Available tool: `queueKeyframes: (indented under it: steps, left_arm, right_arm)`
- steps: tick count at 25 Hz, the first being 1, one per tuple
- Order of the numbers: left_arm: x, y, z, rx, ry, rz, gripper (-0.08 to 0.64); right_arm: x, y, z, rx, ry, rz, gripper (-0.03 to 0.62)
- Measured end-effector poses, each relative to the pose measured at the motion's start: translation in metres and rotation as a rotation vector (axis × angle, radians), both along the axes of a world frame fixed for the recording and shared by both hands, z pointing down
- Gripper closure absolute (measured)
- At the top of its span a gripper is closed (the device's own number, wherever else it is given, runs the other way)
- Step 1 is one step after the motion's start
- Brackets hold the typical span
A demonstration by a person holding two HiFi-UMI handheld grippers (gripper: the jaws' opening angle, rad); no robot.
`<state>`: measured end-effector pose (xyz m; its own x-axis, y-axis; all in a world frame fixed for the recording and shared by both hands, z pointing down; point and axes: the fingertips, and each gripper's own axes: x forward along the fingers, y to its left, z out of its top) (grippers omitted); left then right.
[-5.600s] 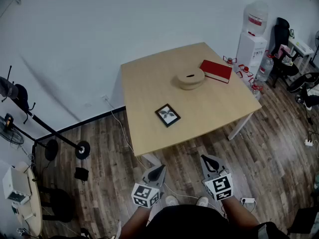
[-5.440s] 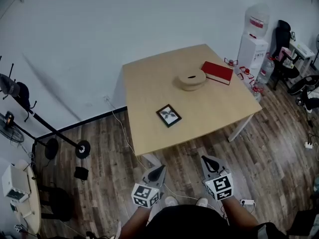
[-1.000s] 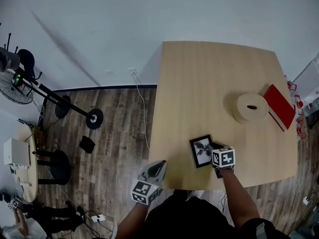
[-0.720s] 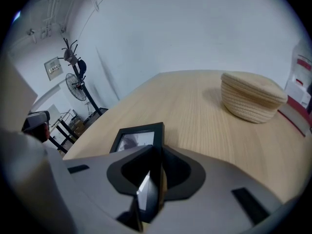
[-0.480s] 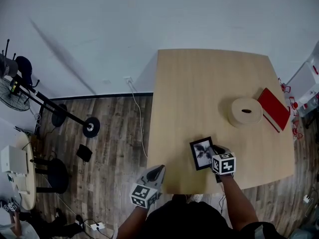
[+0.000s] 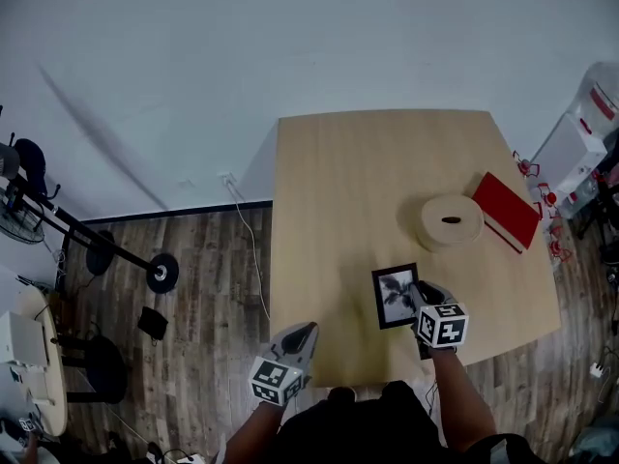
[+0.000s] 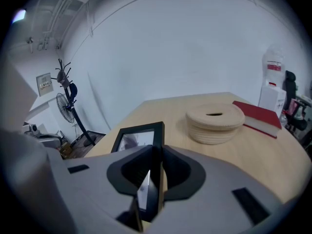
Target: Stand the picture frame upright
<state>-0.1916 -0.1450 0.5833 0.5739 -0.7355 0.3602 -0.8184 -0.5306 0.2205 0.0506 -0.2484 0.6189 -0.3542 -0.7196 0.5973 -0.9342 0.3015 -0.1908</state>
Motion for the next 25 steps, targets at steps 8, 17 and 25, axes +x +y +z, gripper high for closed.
queueKeyframes:
  steps: [8,17,25]
  left_arm:
    - [0.066,-0.022,-0.004,0.005,-0.006,0.039,0.558]
    - [0.134,-0.037,0.001,-0.004,-0.032,0.032,0.558]
    - [0.181,-0.045,0.008,-0.036,-0.054,0.025,0.558]
  right_arm:
    - [0.082,-0.020,-0.010,0.025,-0.003,0.070,0.524]
    - [0.158,-0.051,-0.005,0.034,-0.023,0.094,0.523]
    - [0.199,-0.077,0.011,0.018,-0.029,0.077,0.523]
